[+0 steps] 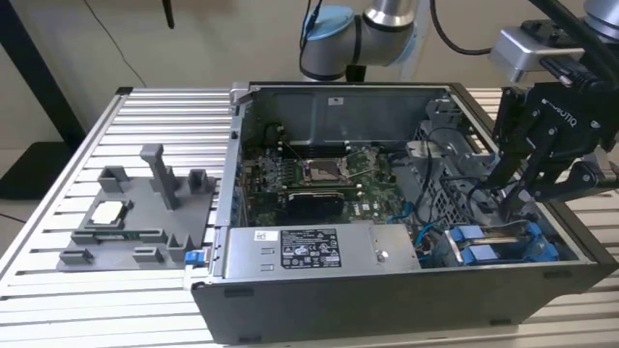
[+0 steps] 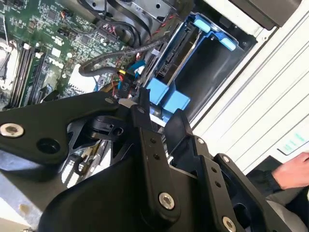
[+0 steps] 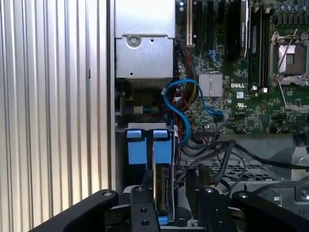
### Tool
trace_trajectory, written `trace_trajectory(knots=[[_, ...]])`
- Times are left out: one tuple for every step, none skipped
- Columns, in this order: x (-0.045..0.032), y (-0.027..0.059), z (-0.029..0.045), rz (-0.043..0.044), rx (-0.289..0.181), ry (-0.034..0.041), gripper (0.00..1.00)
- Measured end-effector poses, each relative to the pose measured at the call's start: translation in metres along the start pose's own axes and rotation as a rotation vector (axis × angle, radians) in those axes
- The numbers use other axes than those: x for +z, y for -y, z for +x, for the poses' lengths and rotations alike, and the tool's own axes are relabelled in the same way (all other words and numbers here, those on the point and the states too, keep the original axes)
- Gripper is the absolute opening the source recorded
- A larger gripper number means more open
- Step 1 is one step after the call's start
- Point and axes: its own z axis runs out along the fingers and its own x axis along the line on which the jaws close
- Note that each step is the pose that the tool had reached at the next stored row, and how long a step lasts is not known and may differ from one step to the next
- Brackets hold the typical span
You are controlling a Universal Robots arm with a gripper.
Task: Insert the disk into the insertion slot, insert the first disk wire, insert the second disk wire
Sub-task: 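Insert the first disk wire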
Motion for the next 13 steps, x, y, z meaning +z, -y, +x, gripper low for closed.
trace_trajectory(knots=[[-0.0001,-0.0001,-0.0023,0.0000,0.000,0.0006,0.40],[-0.0001,-0.0002,-0.0046,0.0000,0.000,0.0013,0.40],[-0.0002,-0.0003,-0.0069,-0.0001,0.000,0.0015,0.40],[-0.0001,-0.0003,-0.0095,0.0000,0.000,0.0018,0.40],[0.0000,-0.0004,-0.0121,0.0000,0.000,0.0020,0.40],[0.0001,-0.0005,-0.0145,-0.0001,0.000,0.0023,0.40],[0.0002,-0.0005,-0.0166,-0.0001,0.000,0.0026,0.40],[0.0004,-0.0006,-0.0180,0.0000,0.000,0.0030,0.40],[0.0005,-0.0006,-0.0189,0.0002,0.000,0.0033,0.40],[0.0010,-0.0006,-0.0196,0.0004,0.000,0.0038,0.40],[0.0016,-0.0005,-0.0201,0.0006,0.000,0.0050,0.40],[0.0024,-0.0006,-0.0204,0.0006,0.000,0.0076,0.40],[0.0032,-0.0005,-0.0205,0.0006,0.000,0.0106,0.40]])
